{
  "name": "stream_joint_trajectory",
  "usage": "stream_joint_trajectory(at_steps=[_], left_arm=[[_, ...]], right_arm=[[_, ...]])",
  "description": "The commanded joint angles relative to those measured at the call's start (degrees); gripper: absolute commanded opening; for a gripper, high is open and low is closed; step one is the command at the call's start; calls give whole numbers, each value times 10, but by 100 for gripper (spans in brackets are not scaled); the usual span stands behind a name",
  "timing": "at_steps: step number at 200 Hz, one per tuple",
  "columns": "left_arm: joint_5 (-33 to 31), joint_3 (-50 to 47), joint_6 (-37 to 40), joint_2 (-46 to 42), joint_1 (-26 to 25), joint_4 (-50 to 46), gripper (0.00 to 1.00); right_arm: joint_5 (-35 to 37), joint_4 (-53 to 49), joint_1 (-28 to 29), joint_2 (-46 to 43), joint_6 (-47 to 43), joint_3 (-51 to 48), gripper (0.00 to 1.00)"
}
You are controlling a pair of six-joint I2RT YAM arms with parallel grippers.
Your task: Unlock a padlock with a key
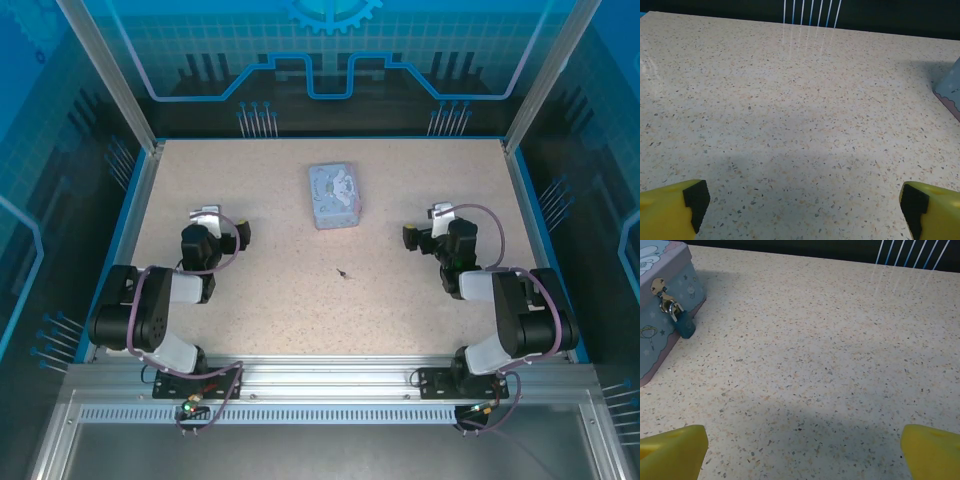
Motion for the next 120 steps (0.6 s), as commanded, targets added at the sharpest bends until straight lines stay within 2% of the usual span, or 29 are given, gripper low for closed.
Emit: stream_joint_trajectory(at_steps=[1,120], left_arm=[[-8,-2,-4,2,7,21,99],[-10,4,-4,2,5,7,99]], right_arm=[[-5,-1,-5,0,-6,8,100],[-8,-3,-8,1,-5,10,100]])
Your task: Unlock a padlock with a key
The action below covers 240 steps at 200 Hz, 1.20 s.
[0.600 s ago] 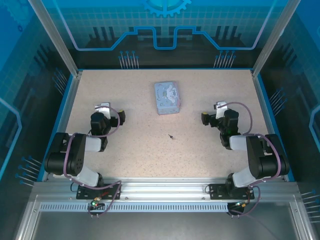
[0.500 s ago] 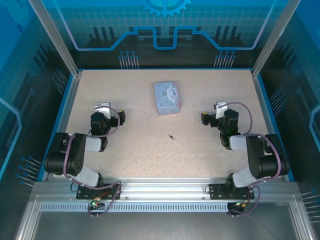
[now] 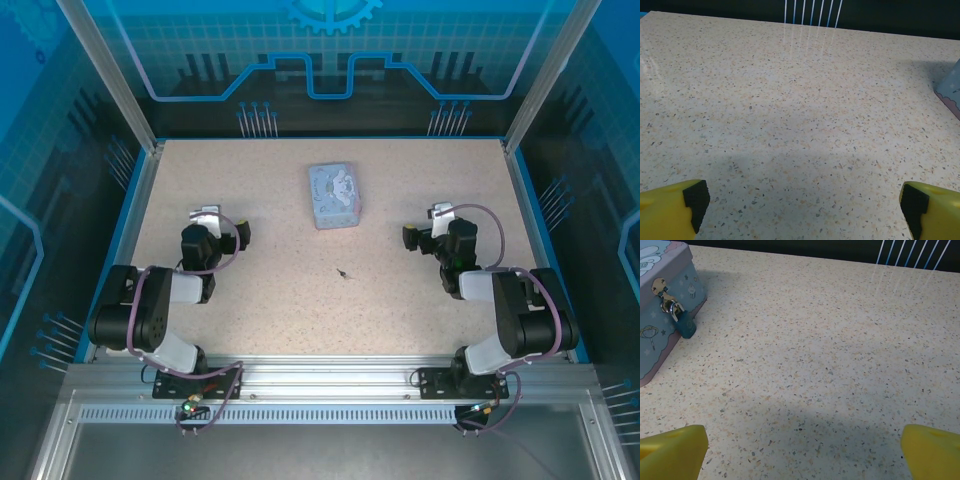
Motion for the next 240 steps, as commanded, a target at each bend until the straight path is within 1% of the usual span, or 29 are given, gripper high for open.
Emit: stream_joint_trajectory(at_steps=[1,52,60,68,76,85,100,111,125,131,139,159,182,187,196,207,240], left_arm=[[-6,5,-4,2,5,9,99],[-4,4,-2,3,5,9,99],[1,2,-2,2,5,14,99],[13,4,1,-4,5,8,99],[18,11,8,-23,2,-18,99],[1,28,11,-48,-3,-69,99],[-14,63,6,-79,-4,-160,99],[-29,86,3,-91,-5,-206,99],[-32,110,-11,-109,-6,-251,99],[-29,122,-27,-115,-6,-268,99],[-23,139,-48,-122,-8,-293,99],[-8,190,-112,-122,-21,-358,99],[15,283,-172,-82,-49,-459,99],[19,307,-183,-68,-57,-478,99],[27,347,-196,-41,-69,-509,99],[33,395,-206,-4,-86,-538,99],[63,562,-217,124,-117,-645,99]], right_arm=[[-8,-3,-8,1,-5,10,100],[-10,-1,-9,-1,-4,8,100],[17,-2,-4,-10,3,7,100],[49,-20,1,-37,9,5,100],[71,-60,2,-71,17,10,100],[84,-114,3,-108,33,20,100],[71,-207,-4,-155,76,47,100],[67,-266,-6,-176,133,73,100],[108,-384,-12,-180,267,121,100],[116,-438,-17,-173,311,146,100],[85,-470,-24,-160,324,170,100],[-7,-501,-19,-123,328,215,100],[-80,-523,3,-82,327,258,100],[-90,-524,9,-73,330,259,100],[-104,-528,20,-54,337,289,100],[-117,-538,32,-24,349,315,98],[-150,-529,68,76,403,388,96]])
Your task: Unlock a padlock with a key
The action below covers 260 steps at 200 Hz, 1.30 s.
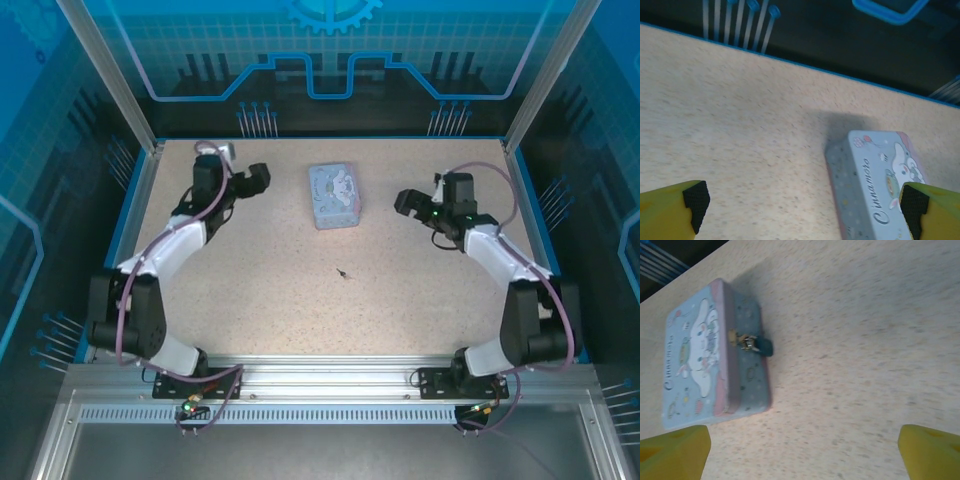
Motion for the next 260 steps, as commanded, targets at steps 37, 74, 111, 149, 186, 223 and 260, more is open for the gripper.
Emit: stream_joint_trajectory(at_steps=[37,74,111,149,186,223,260], left_arm=[[34,182,-63,142,-27,-167,99],[28,238,-78,176,-27,-199,99],[29,257,-80,197,-27,-199,99],[37,305,-91,247,-27,-200,99],[56,401,-111,321,-33,-206,99],[71,553,-127,419,-51,-262,99],[87,633,-159,488,-83,-277,99]], right_arm=[[-63,-22,71,167,101,153,95],[-66,-36,132,243,124,234,93],[-92,-11,208,231,104,228,89],[-87,9,247,125,77,133,90],[-27,-49,218,-12,46,32,93],[73,-128,185,-135,32,-38,97],[68,-141,110,-223,42,-113,100]])
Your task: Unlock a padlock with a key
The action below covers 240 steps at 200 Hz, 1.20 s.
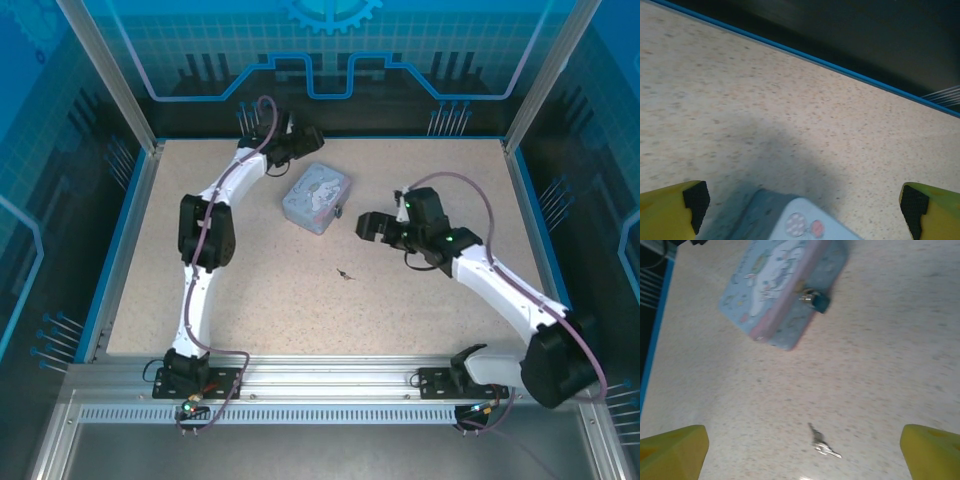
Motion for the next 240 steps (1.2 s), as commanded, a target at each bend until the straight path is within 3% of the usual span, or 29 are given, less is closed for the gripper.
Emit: stream_joint_trajectory(at_steps=[1,62,85,134,178,240], left_arm=[[31,42,-32,40,-27,-37,99],[65,33,-41,48,-69,-44,99],[90,-19,-33,15,-96,-14,99],[146,-152,-57,-73,-129,90,99],[86,-272,-24,-201,-121,123,99],[15,-559,-51,-423,-102,208,99]], right_arm=[[14,-42,-51,-39,-3,-42,100],[-68,-17,-133,-84,9,-92,100],[-104,52,-146,-89,36,-122,100],[-118,65,-149,-29,38,-84,99],[-98,67,-153,61,17,-17,99],[-124,67,-160,253,1,129,96]])
